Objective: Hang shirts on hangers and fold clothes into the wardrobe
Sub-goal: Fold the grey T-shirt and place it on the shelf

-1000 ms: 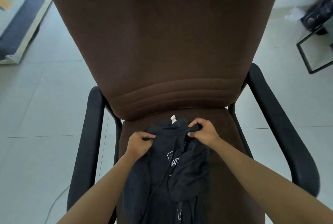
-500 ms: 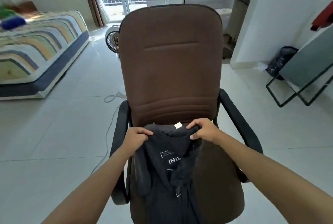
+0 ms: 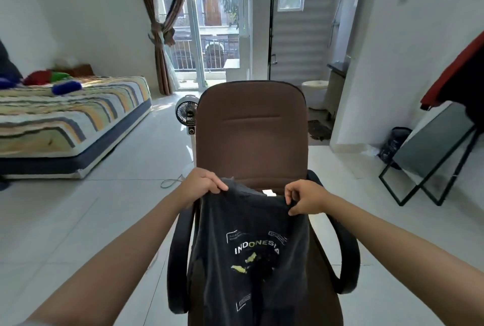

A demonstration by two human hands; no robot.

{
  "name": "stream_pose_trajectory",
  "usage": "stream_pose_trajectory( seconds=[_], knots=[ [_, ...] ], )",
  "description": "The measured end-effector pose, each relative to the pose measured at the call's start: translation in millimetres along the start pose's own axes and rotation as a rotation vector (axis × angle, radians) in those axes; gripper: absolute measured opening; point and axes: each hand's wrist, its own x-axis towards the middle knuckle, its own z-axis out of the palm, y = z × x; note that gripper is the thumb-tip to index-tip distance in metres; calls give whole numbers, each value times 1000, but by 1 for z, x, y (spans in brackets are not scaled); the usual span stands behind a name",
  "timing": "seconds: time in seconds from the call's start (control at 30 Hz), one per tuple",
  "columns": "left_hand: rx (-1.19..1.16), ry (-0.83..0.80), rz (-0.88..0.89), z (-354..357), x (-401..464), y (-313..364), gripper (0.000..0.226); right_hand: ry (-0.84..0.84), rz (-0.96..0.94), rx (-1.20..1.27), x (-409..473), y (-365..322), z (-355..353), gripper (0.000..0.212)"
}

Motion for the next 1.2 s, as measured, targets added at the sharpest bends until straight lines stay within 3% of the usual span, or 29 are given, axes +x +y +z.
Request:
stream_pose_trajectory(
  seconds=[0.13, 0.43, 0.6, 0.73, 0.87, 1.2],
  knots=[
    [-26, 34, 5, 7, -11, 24, 26, 0, -62, 130, -19, 8, -10, 30],
    [65, 0, -33, 12, -22, 47, 28, -131, -136, 209, -53, 18, -26, 17],
    [183, -147, -124, 9, -26, 62, 31, -38, -163, 94, -59, 22, -41, 22],
    [243, -197, -99, 11, -26, 78, 43, -44, -196, 212, -63, 20, -59, 26],
    [280, -137, -59, 3, -23, 86, 27, -87, -200, 298, -68, 16, -79, 24],
    [469, -84, 66, 4, -15, 113, 22, -86, -179, 53, -64, 7, -117, 22]
  ],
)
